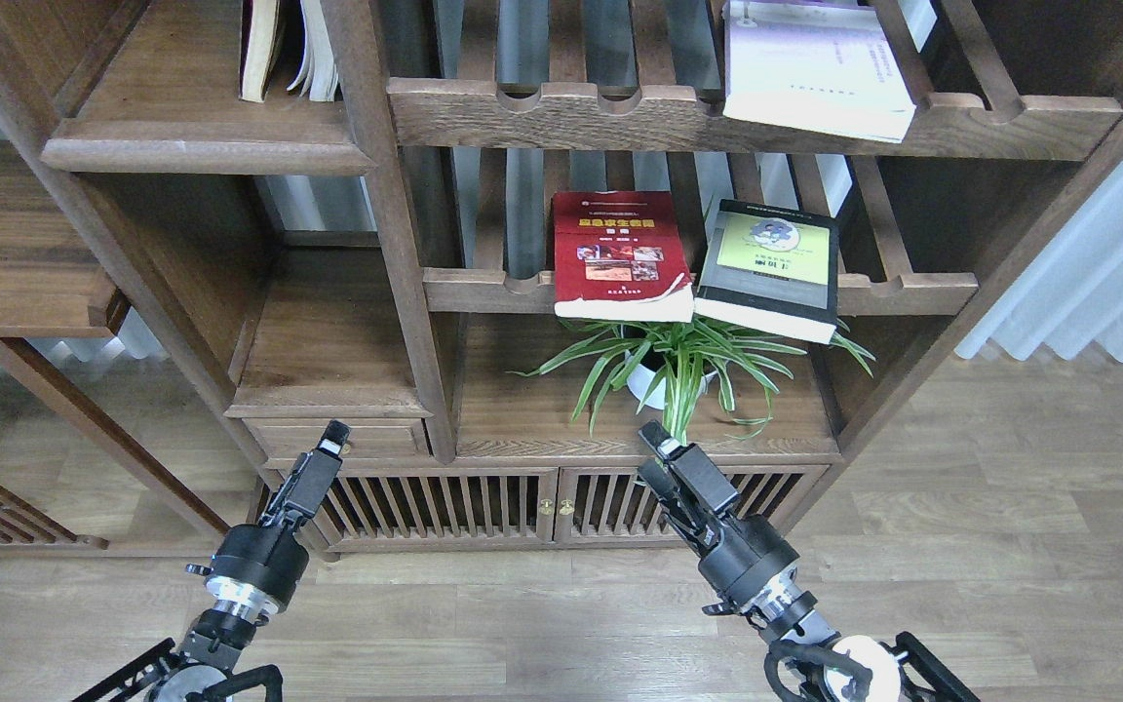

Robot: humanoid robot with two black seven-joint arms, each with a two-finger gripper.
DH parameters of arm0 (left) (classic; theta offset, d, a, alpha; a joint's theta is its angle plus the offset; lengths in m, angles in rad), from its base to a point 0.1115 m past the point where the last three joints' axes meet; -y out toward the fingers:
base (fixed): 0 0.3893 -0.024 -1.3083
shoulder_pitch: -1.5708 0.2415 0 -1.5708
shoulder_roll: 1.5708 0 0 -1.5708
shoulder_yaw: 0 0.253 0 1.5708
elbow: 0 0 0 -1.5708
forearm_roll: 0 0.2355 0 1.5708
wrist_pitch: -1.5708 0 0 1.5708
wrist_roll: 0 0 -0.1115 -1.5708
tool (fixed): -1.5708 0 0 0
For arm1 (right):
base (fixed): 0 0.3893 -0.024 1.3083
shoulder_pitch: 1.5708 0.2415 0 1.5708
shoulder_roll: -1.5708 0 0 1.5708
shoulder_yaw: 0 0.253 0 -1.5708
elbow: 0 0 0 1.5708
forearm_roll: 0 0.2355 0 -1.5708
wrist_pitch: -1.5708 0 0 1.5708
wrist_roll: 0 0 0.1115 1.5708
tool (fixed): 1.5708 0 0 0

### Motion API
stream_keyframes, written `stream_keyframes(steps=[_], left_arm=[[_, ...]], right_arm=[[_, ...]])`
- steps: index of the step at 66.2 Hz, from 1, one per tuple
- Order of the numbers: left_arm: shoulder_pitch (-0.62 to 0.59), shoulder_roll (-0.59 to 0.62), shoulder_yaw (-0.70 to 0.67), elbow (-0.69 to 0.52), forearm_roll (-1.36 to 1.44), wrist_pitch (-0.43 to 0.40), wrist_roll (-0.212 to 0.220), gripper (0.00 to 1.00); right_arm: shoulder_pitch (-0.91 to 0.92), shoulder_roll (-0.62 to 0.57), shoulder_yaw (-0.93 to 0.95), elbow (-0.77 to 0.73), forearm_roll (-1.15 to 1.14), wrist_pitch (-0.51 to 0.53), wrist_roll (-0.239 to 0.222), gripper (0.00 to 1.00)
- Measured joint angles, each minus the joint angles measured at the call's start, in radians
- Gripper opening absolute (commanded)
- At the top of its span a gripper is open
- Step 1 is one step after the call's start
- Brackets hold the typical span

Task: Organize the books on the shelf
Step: 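Reach the right gripper toward the grey-green book on the middle shelf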

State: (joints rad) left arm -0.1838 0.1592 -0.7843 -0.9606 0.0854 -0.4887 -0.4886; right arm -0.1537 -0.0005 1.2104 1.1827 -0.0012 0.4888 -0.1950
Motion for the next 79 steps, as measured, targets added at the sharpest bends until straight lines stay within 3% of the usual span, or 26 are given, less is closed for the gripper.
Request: stream_keyframes(steps=[26, 38, 79], left_arm=[[-0.004, -0.007, -0.056, 0.0, -0.007, 0.0, 0.0, 1.0], [0.006, -0.008, -0.052, 0.0, -0.006, 0.0, 0.0, 1.0], [0.019, -0.013, -0.075, 0.003, -0.006, 0.0, 0.0, 1.0]], right_arm=[[-0.008, 0.001, 0.029, 0.007, -0.085, 0.0, 0.0, 0.99], [0.012, 0.0, 0.023, -0.073, -0.085, 0.0, 0.005, 0.99], [0.203, 0.0, 0.028, -0.16, -0.079, 0.0, 0.016, 0.99]])
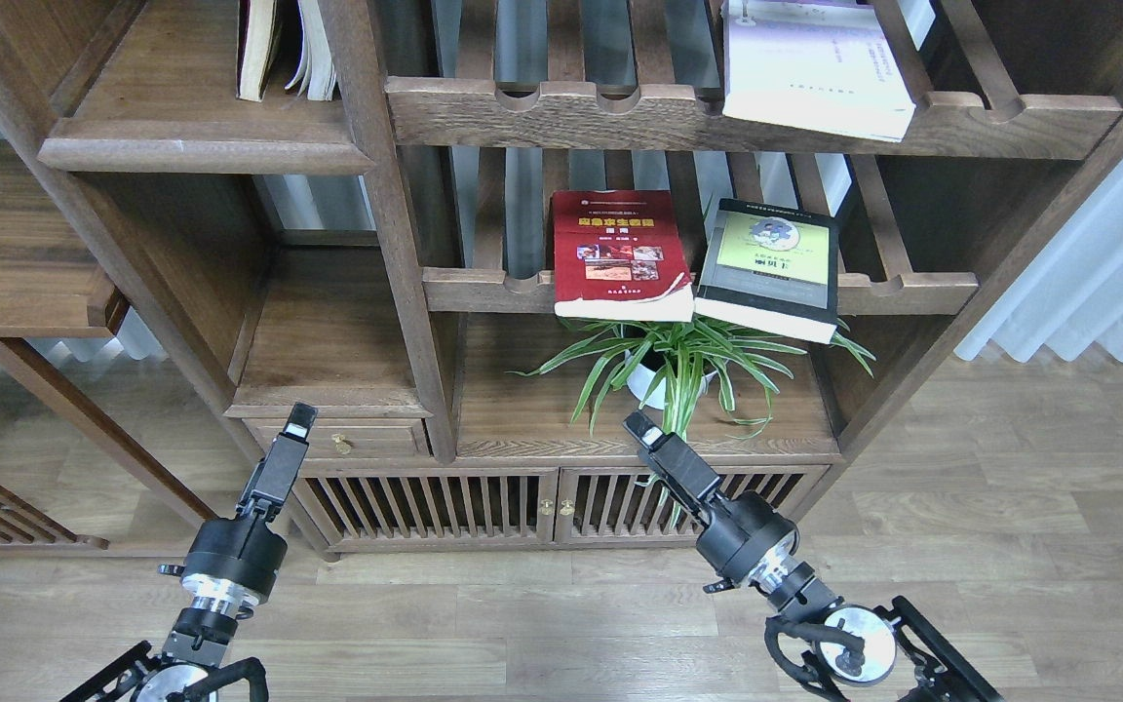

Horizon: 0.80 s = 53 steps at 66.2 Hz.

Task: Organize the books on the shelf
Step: 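Reach the right gripper toward the grey-green book on the middle shelf, then grasp the grey-green book with the right gripper and pull it out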

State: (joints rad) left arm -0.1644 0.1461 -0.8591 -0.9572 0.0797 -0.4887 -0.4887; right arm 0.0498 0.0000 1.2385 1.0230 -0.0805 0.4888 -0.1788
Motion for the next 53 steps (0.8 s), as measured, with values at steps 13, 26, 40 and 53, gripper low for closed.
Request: stream_keyframes(steps=[13, 26, 40, 53], left_arm=[[-0.002, -0.002, -0.008, 0.011, 0.0, 0.0, 0.0, 1.0], [-0.001, 0.002, -0.024, 0.026, -0.003, 0.0, 0.0, 1.0], [-0.001, 0.0, -0.028, 0.029, -0.004, 0.0, 0.0, 1.0], [-0.001, 0.003, -0.048, 0.029, -0.005, 0.0, 0.0, 1.0]], right_arm=[[0.025, 0.0, 0.014, 0.002, 0.123, -0.006, 0.001, 0.99], [0.059, 0.0, 0.027, 0.0, 0.187, -0.049, 0.043, 0.99], [0.104, 0.0, 0.06, -0.024, 0.192, -0.195, 0.169, 0.99], [0.112, 0.0, 0.102, -0.066, 0.193, -0.234, 0.194, 0.98]])
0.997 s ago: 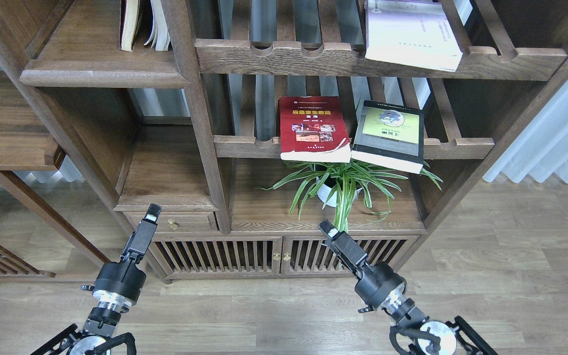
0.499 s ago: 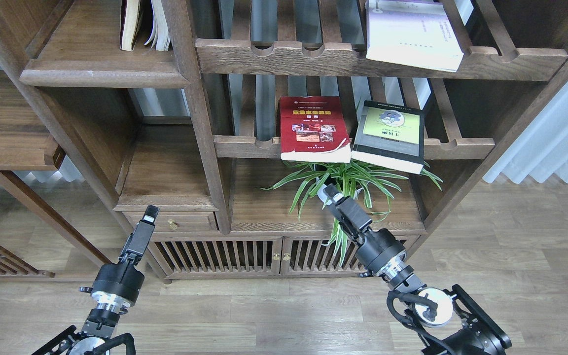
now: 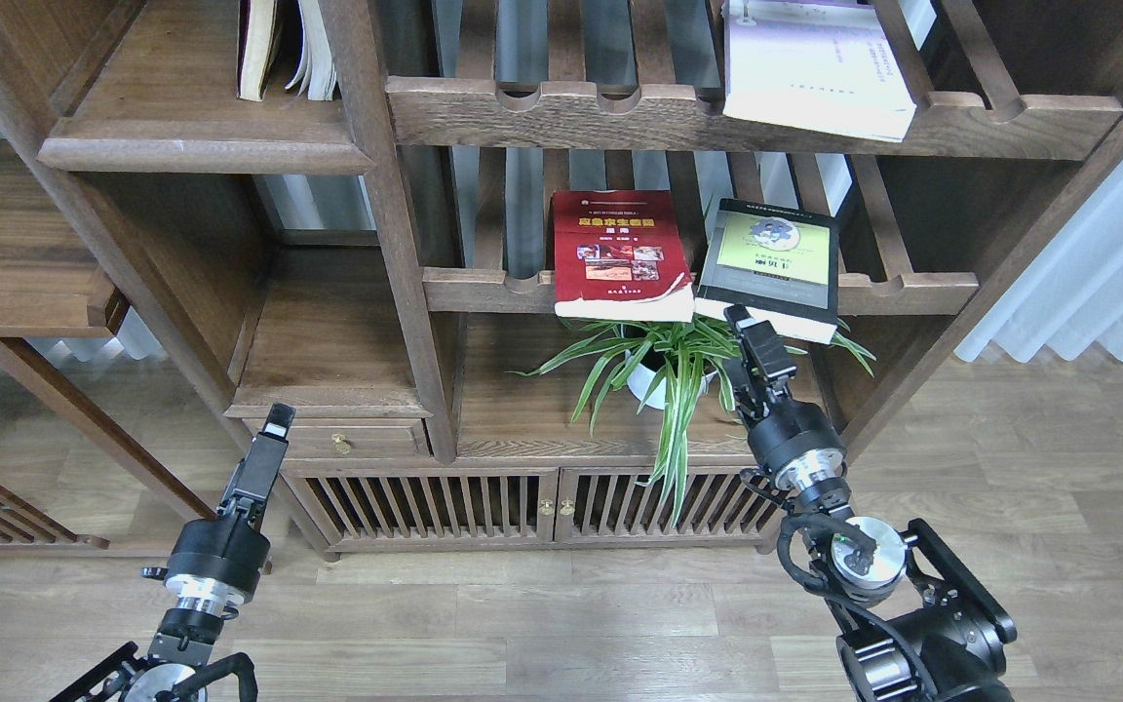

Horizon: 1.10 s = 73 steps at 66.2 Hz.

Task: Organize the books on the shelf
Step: 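Grasp the grey-green book with the right gripper and pull it out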

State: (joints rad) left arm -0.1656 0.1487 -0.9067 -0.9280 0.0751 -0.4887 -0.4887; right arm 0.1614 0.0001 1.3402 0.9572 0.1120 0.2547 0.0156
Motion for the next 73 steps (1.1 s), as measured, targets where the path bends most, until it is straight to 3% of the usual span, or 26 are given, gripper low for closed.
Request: stream_keyframes(steps=[24, 45, 50, 54, 55, 57, 59, 66, 73], left_arm=[[0.015, 0.001, -0.003, 0.0, 0.0, 0.0, 0.0, 1.0], [0.016, 0.0, -0.008, 0.0, 0.0, 0.0, 0.0, 1.0], [0.016, -0.001, -0.008, 0.0, 0.0, 0.0, 0.0, 1.0], [0.016, -0.001, -0.008, 0.0, 0.0, 0.0, 0.0, 1.0], [0.016, -0.001, -0.008, 0.0, 0.0, 0.0, 0.0, 1.0], [0.016, -0.001, -0.008, 0.0, 0.0, 0.0, 0.0, 1.0], [0.016, -0.002, -0.008, 0.0, 0.0, 0.0, 0.0, 1.0], [0.016, -0.003, -0.008, 0.0, 0.0, 0.0, 0.0, 1.0], [0.017, -0.003, -0.009, 0.0, 0.0, 0.0, 0.0, 1.0]], right_arm=[[0.045, 0.0, 0.056, -0.006, 0.075, -0.019, 0.002, 0.87], [0.09, 0.0, 0.056, -0.006, 0.092, -0.147, 0.004, 0.77], [0.099, 0.0, 0.056, -0.005, 0.092, -0.193, 0.019, 0.67], [0.102, 0.0, 0.056, -0.004, 0.093, -0.214, 0.031, 0.47], [0.103, 0.0, 0.056, -0.004, 0.093, -0.217, 0.033, 0.35], [0.103, 0.0, 0.057, -0.004, 0.093, -0.222, 0.038, 0.23], [0.103, 0.0, 0.058, -0.003, 0.094, -0.223, 0.041, 0.17], [0.103, 0.0, 0.078, 0.0, 0.099, -0.21, 0.048, 0.05], [0.103, 0.0, 0.082, 0.001, 0.101, -0.191, 0.049, 0.04]])
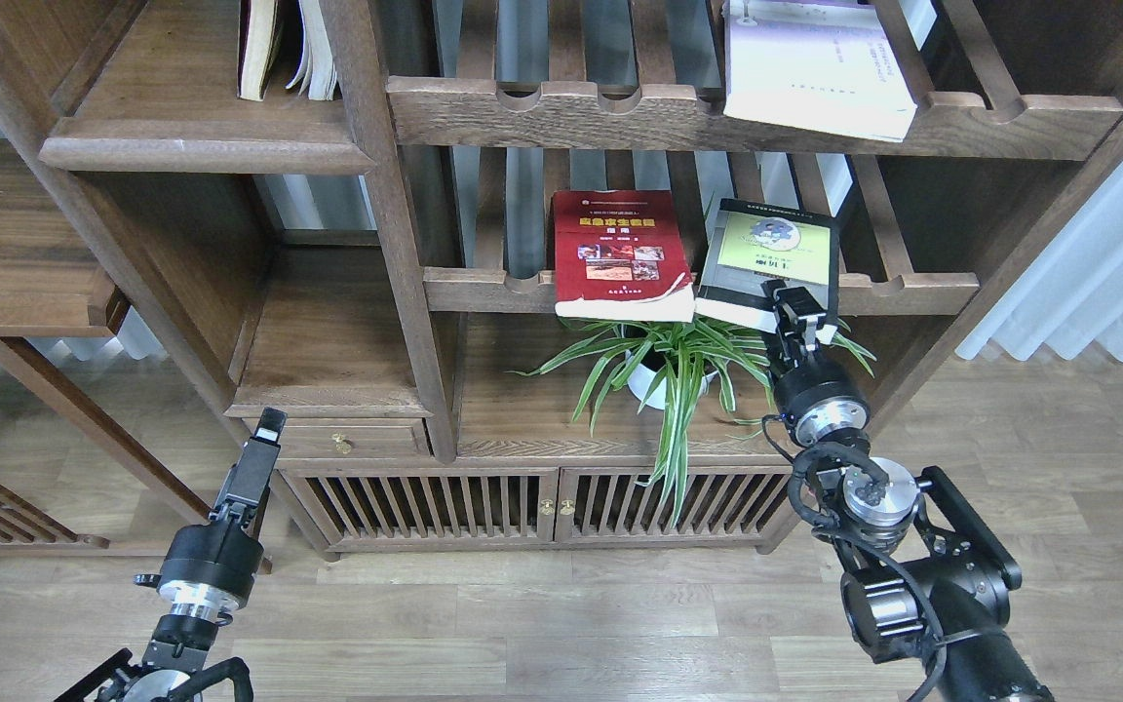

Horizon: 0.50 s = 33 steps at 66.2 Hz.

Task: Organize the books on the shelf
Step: 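Grasp the grey-green book with the right gripper and pull it out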

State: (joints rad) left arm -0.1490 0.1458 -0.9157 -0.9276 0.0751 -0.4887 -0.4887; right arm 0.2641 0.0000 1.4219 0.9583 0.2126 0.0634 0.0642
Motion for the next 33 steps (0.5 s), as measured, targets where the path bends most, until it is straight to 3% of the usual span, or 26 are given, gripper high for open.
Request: stream_keyframes(steps=[17, 33], left_arm=[[0.0, 0.001, 0.0, 0.001, 0.0, 0.0, 0.0, 1.0], [0.009, 0.001, 0.0, 0.005, 0.0, 0.0, 0.0, 1.0]], right_arm=[[-0.012, 0.0, -0.006, 0.009, 0.003, 0.017, 0.0, 0.04], [-0.139, 0.0, -0.037, 0.235, 0.137, 0.182, -0.012, 0.04]])
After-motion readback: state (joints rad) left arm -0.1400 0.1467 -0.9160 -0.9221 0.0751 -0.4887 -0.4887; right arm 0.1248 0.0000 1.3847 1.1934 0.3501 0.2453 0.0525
